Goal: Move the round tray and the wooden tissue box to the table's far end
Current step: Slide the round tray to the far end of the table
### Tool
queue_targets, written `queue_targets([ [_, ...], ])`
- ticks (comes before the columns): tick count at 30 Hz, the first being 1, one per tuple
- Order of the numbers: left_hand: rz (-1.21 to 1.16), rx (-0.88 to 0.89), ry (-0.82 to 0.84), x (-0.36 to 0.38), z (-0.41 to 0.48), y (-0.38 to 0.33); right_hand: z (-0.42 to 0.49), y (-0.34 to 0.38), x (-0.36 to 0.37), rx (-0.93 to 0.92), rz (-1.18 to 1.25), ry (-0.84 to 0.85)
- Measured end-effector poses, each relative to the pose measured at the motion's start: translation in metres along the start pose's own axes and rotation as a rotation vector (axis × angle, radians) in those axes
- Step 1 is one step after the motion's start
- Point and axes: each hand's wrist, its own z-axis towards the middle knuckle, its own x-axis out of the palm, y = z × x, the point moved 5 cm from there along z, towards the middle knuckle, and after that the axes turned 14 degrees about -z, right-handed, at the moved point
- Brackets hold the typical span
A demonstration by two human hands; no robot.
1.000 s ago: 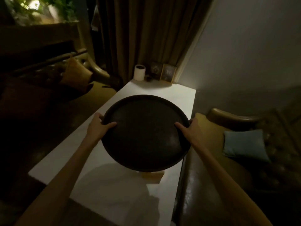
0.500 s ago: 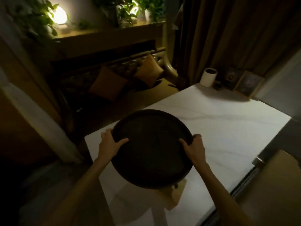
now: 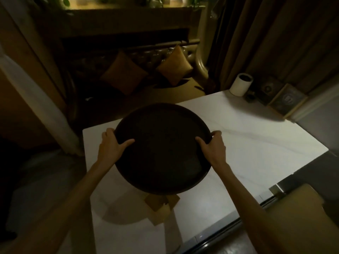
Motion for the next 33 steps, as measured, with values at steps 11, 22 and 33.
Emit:
queue_targets([
  [11, -0.020, 0.176, 0.094, 0.008, 0.031, -0.029, -0.027, -0.010, -0.033, 0.115, -0.021, -0.188],
  [22, 0.073, 0.178, 0.172, 0.112, 0.014, -0.078, 0.004, -0.108, -0.066, 0.201, -0.007, -0.189],
  [33, 0.020, 0.180, 0.121, 0.270, -0.002, -0.167, 0.103, -0.227, -0.156, 0.226, -0.020, -0.203],
])
